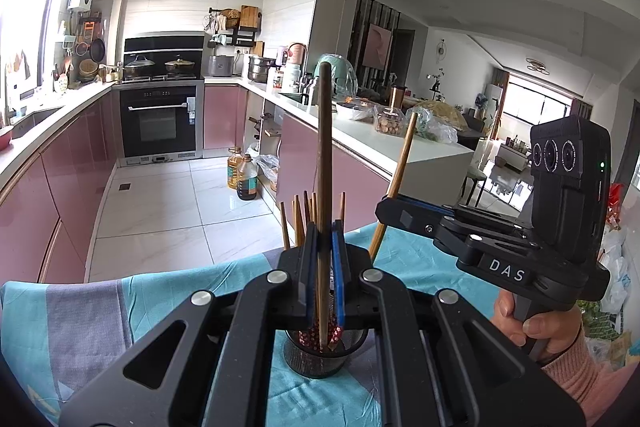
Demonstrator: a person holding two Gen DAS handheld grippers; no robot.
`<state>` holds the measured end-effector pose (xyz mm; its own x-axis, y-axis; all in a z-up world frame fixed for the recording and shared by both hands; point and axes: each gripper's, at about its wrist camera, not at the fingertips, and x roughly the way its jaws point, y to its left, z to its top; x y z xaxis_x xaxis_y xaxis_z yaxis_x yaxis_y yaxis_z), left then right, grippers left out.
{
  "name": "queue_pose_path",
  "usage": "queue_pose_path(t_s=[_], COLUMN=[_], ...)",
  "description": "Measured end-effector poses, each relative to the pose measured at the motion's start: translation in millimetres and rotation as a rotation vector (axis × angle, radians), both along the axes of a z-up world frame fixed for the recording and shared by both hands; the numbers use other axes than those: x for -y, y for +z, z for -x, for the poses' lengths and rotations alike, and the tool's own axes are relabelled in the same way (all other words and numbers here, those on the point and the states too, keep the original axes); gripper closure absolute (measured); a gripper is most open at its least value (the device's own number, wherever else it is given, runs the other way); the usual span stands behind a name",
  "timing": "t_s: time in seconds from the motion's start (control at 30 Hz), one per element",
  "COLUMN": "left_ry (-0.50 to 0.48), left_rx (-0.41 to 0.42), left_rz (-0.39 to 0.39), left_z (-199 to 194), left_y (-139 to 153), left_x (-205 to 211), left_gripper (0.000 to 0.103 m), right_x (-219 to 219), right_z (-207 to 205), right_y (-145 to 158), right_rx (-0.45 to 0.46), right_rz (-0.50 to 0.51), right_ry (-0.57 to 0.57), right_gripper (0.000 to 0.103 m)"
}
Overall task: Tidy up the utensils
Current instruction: 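Push both chopsticks down into the cup and settle them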
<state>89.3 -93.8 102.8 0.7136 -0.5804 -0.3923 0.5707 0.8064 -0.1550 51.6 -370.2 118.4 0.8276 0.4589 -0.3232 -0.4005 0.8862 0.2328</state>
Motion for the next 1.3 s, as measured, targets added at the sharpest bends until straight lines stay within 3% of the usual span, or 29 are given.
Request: queue_pose_path(t_s=[1.3], left_ry=[-0.001], left_rx=[-0.058], left_rz=[-0.026], left_z=[-11], left_y=[1], left_x=[2], left_gripper=[0.096], right_x=[3], right_z=[-21], right_y=[-20], right_rx=[-0.074], right_rz=[0.003], right_ry=[-0.013], right_gripper=[0.098])
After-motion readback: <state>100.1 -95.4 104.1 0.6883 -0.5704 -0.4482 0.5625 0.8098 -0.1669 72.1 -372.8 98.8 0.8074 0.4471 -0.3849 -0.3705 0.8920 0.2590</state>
